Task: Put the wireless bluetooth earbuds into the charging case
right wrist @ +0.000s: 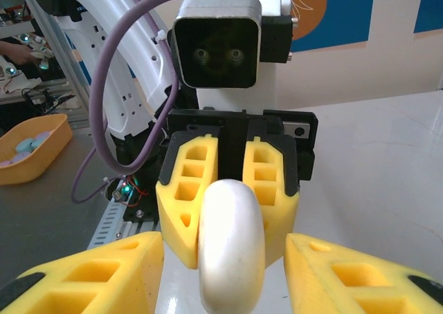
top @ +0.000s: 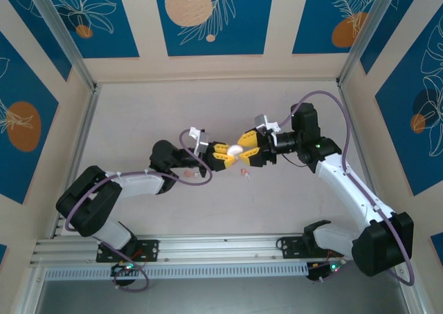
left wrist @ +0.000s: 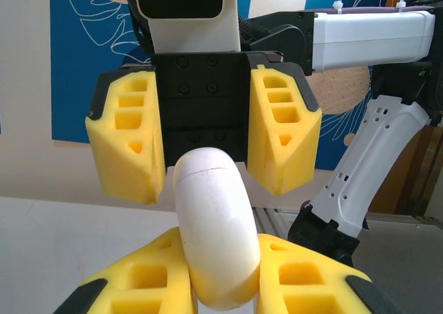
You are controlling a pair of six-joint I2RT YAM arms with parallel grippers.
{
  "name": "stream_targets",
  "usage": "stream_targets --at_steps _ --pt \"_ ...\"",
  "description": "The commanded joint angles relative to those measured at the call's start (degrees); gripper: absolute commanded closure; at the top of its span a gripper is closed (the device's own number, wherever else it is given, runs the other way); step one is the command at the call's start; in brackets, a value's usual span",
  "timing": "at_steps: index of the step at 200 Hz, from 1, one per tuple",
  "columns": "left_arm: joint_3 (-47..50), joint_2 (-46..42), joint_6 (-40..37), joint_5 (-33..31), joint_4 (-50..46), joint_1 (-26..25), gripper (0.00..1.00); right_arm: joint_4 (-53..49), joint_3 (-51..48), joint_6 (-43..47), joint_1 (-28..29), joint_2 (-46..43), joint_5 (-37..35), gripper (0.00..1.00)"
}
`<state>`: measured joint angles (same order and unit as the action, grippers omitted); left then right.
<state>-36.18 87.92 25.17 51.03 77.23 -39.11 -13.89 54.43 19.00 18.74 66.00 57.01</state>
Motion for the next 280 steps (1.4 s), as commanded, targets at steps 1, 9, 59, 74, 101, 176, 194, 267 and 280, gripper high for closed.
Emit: stream_targets --at_steps 1,9,59,74,101,176,194,267,280 --pt "-1.6 -1.1 0.1 1.4 3.1 0.4 0.88 -1.9 2.1 0.9 0.2 0.6 1.3 0.54" --pt "-1.7 -1.1 0.1 1.4 3.0 0.3 0.88 -2.1 2.3 1.1 0.3 0.9 1.9 0.56" --pt "-2.2 -1.1 0.1 1.5 2.7 0.3 0.87 -7.0 4.6 4.4 0.9 3.0 3.6 0.71" --pt "-2.2 -1.3 0.1 1.4 2.7 0.3 0.87 -8.6 5.5 5.6 1.1 3.5 4.1 0.76" --pt "-1.6 -1.9 -1.4 0.0 1.0 0.3 0.78 -11.4 6.9 8.0 1.0 3.7 3.8 0.87" --pt "2.3 -14.1 -28.9 -8.1 -33.2 0.2 0.50 -19.9 7.4 19.1 1.5 -1.9 -12.6 0.88" --pt "0.3 -17.4 -36.0 -8.2 -46.2 0.3 0.46 -22.9 8.0 23.3 3.0 -2.2 -17.2 0.88" --pt "-3.8 -21.1 -44.0 -7.5 -63.6 -0.3 0.47 -25.3 10.2 28.7 13.6 0.7 -25.3 0.88" --pt "-3.9 -20.8 -43.7 -6.6 -63.5 -0.3 0.48 -26.1 11.1 28.9 14.6 2.1 -25.7 0.88"
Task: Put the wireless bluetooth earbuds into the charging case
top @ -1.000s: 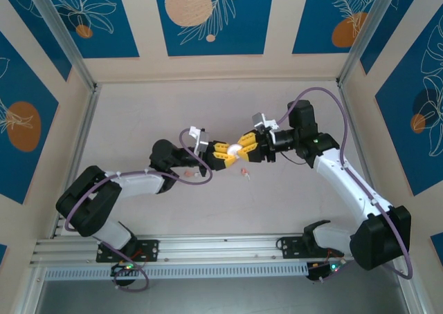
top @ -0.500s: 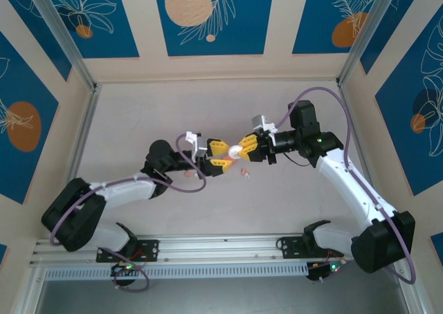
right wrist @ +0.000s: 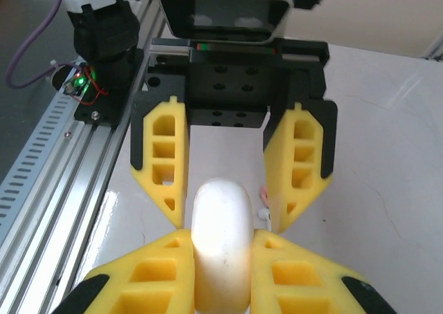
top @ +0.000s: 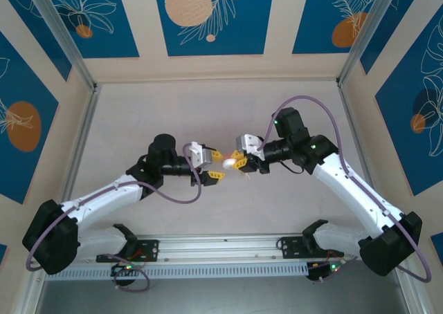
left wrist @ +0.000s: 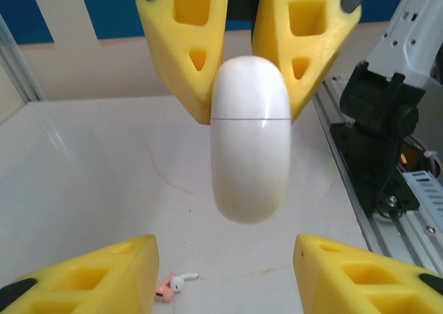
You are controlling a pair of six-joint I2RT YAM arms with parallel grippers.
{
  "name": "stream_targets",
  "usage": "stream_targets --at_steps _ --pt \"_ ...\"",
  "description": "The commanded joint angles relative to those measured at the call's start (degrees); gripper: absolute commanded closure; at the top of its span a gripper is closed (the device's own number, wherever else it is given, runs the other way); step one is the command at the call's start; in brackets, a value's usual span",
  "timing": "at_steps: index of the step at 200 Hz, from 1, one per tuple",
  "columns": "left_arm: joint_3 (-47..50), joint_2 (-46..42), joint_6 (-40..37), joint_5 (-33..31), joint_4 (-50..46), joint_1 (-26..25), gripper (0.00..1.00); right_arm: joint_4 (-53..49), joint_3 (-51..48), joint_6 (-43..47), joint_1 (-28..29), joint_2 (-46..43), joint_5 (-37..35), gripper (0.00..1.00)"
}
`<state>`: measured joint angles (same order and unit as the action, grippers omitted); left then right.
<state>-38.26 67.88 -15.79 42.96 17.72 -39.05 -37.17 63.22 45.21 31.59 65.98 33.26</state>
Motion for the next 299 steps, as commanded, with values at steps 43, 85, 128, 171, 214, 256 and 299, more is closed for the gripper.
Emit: stream_targets --at_steps 43,85,128,171,214,256,299 --pt "-2.2 -0.1 -1.1 3.0 -2.5 -0.6 0.54 -4.5 4.7 3.5 3.4 5.5 -1.2 0.88" --pt "-2.0 -0.3 -0.7 2.9 -2.2 -0.8 0.63 -3.6 4.8 3.5 3.5 6.3 -1.4 0.88" --pt "-1.4 -0.5 0.9 2.7 0.1 -0.9 0.61 -3.4 4.5 3.4 3.6 6.6 -2.5 0.88" --pt "-1.3 -0.6 1.5 2.7 0.9 -1.0 0.67 -3.9 4.7 3.5 3.6 7.0 -3.4 0.88" --pt "-1.2 -0.9 0.7 2.2 -0.6 -1.1 0.81 -3.1 4.6 2.7 3.7 6.8 -3.3 0.84" --pt "-1.3 -1.3 0.8 2.4 -0.8 -1.2 0.81 -0.5 3.6 -0.1 3.3 6.8 -6.0 0.62" --pt "-1.1 -1.7 0.2 2.1 -1.8 -1.3 0.83 1.1 3.8 -1.6 1.3 6.5 -7.4 0.61"
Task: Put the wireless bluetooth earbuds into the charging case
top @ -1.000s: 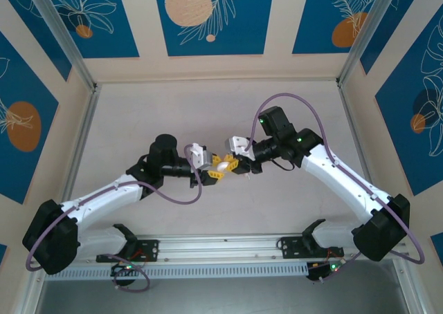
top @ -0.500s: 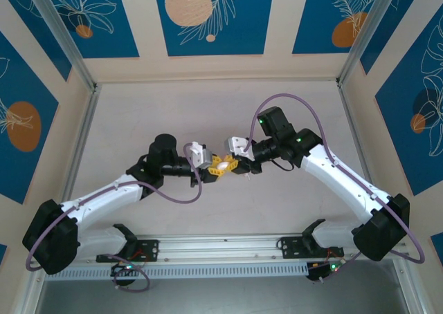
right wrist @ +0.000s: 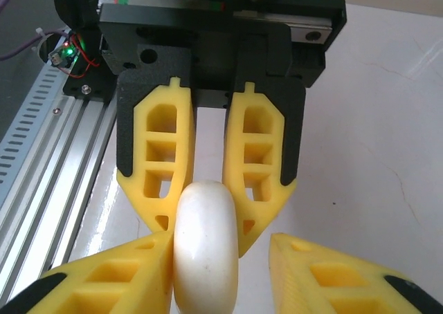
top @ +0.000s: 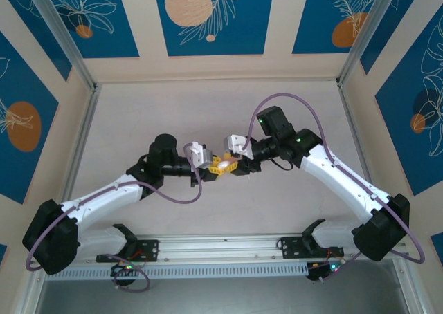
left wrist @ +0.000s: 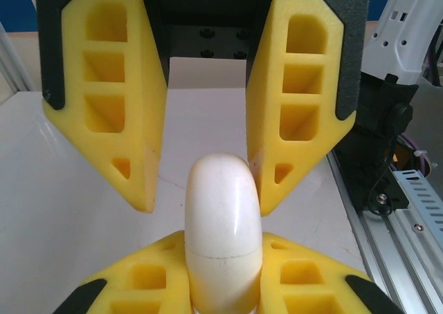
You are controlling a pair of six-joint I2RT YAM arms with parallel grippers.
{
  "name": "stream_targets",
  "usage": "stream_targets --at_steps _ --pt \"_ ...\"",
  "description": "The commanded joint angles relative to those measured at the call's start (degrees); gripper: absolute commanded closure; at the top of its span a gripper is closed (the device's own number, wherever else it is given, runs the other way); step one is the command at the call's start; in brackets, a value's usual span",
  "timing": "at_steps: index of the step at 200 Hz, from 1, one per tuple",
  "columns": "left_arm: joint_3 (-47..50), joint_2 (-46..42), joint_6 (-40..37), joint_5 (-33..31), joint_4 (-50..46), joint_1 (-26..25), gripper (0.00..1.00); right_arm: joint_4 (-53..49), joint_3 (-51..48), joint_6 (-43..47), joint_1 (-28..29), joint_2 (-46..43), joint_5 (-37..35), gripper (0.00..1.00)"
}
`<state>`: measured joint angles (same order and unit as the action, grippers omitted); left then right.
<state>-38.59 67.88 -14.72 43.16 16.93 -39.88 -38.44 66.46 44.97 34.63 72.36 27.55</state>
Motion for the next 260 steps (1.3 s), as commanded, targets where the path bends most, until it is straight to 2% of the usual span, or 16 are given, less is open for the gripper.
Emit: stream_targets --at_steps 1,45,91,122,175,213,260 --pt "-0.8 -1.7 -0.9 1.9 -1.0 -0.5 0.83 2.4 0.5 -1.4 -1.8 0.1 -1.6 0.61" --pt "-0.5 -2.5 -0.9 1.3 -1.0 -0.5 0.83 3.4 1.1 -2.9 -5.2 0.2 0.2 0.61" --pt "1.6 -2.6 1.5 -0.7 3.7 -0.4 0.84 3.5 0.7 -4.0 -5.5 0.2 2.9 0.61" --pt "3.3 -2.5 2.9 -4.2 5.8 0.1 0.84 5.6 0.0 -6.6 -5.7 -1.6 5.1 0.61" --pt "8.5 -3.6 13.3 -4.5 14.4 8.1 0.84 6.1 1.8 -18.2 -6.9 -2.5 5.2 0.60" --pt "12.3 -6.7 20.1 -6.1 14.7 15.5 0.84 0.3 2.0 -9.8 -4.2 -0.5 0.4 0.59" --pt "13.1 -11.9 22.2 -10.9 4.6 20.2 0.84 -1.8 3.5 1.0 0.5 7.0 -4.2 0.60"
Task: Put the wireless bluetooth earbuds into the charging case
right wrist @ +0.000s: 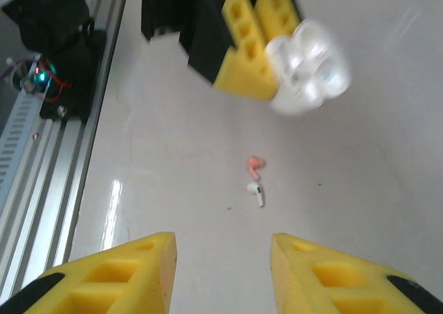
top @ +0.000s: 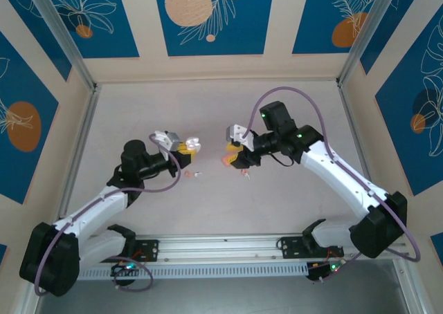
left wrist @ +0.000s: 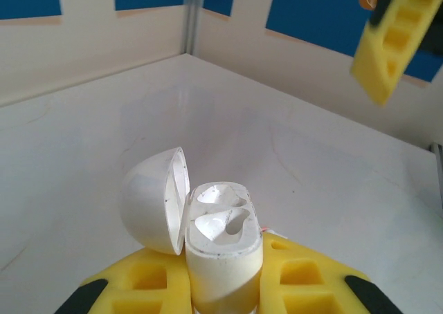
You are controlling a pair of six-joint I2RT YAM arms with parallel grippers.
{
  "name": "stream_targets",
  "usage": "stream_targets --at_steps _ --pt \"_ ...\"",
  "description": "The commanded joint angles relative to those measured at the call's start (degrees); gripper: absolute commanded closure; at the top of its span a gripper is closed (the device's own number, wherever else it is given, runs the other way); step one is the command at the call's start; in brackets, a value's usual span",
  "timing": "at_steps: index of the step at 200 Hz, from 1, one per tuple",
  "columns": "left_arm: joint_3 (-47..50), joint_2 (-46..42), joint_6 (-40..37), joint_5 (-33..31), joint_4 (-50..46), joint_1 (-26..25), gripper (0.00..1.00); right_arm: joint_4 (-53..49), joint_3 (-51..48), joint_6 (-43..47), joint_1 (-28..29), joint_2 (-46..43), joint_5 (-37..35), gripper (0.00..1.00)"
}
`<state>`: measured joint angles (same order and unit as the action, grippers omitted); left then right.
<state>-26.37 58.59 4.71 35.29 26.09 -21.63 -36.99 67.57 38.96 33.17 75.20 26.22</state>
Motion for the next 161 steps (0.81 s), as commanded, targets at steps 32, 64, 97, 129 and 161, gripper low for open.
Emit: stream_targets --at_steps 32,64,97,129,161 --pt "1.6 -5.3 6.8 -12.3 -10.3 4.4 0.84 -3.6 6.5 10.4 5.1 12.6 -5.3 0.60" --pt "3.5 -8.1 10.6 -20.6 -13.4 5.4 0.85 -3.7 11.1 12.5 7.9 21.2 -8.8 0.61" --pt "3.7 -10.0 11.6 -26.9 -18.6 7.0 0.84 -4.7 16.1 13.3 9.8 29.1 -10.6 0.61" --pt "3.0 -10.3 12.0 -29.2 -22.3 8.9 0.85 -5.1 20.5 12.2 11.4 36.0 -13.5 0.62" --pt "2.7 -10.8 12.0 -30.1 -24.2 10.9 0.85 -4.7 23.7 10.3 12.6 41.7 -15.3 0.62"
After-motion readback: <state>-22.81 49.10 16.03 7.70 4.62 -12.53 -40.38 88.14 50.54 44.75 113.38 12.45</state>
